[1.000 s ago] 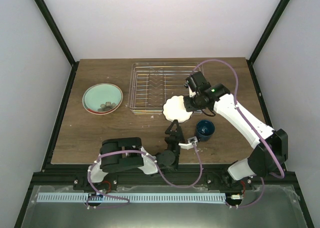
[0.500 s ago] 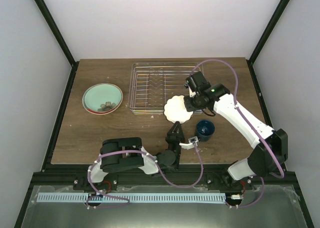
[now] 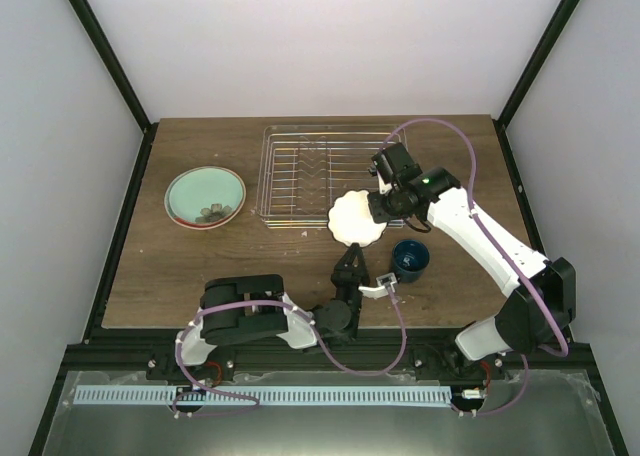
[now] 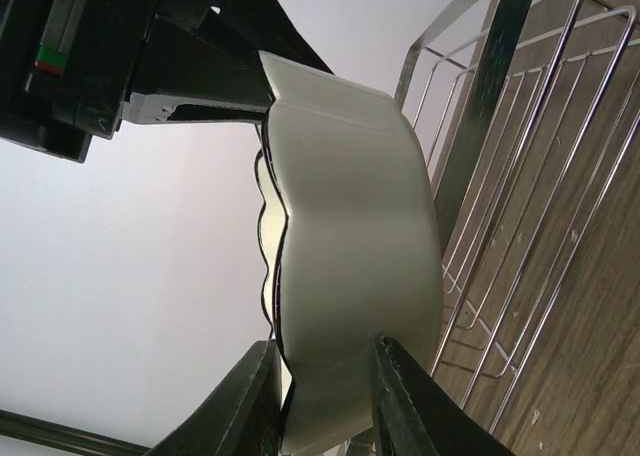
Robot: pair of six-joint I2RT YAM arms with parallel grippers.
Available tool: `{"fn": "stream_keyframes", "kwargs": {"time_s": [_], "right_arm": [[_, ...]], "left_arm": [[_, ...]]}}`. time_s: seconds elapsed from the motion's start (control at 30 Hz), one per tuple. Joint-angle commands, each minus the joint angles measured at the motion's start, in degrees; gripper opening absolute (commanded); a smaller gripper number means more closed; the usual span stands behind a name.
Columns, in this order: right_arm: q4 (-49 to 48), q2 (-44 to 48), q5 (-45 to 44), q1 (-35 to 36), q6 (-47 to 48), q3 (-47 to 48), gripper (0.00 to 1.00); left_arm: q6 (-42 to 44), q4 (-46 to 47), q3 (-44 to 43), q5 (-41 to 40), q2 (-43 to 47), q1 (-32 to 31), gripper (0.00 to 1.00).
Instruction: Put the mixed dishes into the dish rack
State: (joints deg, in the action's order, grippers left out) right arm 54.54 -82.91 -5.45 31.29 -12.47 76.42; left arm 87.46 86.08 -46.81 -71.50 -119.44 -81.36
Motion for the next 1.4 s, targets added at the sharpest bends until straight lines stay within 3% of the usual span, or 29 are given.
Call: {"fn": "stream_keyframes", "kwargs": {"time_s": [0.0,0.23,0.43,0.73,1.03,1.23,1.37], "right_arm": [[-2.9,2.2,3.8,-0.2,-1.3,1.2,0.01],[-2.8,2.1,6.3,-0.2,-0.7,1.2,0.01],[-1.5,2.7,7.5,-0.2,-0.6,1.4,0.01],[-0.4,2.9,7.4,-0.2,-0.7,-0.6,0.01],[-0.2,3.0,7.8,-0.1,-0.3,-1.9,0.01],[-0.4,2.9,7.0,-0.2,-0.3,-1.6,0.01],[-0.5,2.6,5.8,-0.2,-0.4,-1.5,0.01]], "left_arm": [[-1.2,5.9,0.5,-0.1,-0.1,0.4,0.28],[-1.8,5.9,0.5,0.1,-1.3,0.5,0.63],[-1.6,5.9,-0.2,0.4,-2.7,0.7,0.69],[-1.6,5.9,0.4,0.3,-2.3,1.0,0.69],[-2.1,5.9,0.5,0.5,-1.3,1.4,0.62],[-1.5,5.9,0.0,0.7,-1.5,1.4,0.41],[-1.4,5.9,0.2,0.6,-1.2,1.5,0.33]]}}
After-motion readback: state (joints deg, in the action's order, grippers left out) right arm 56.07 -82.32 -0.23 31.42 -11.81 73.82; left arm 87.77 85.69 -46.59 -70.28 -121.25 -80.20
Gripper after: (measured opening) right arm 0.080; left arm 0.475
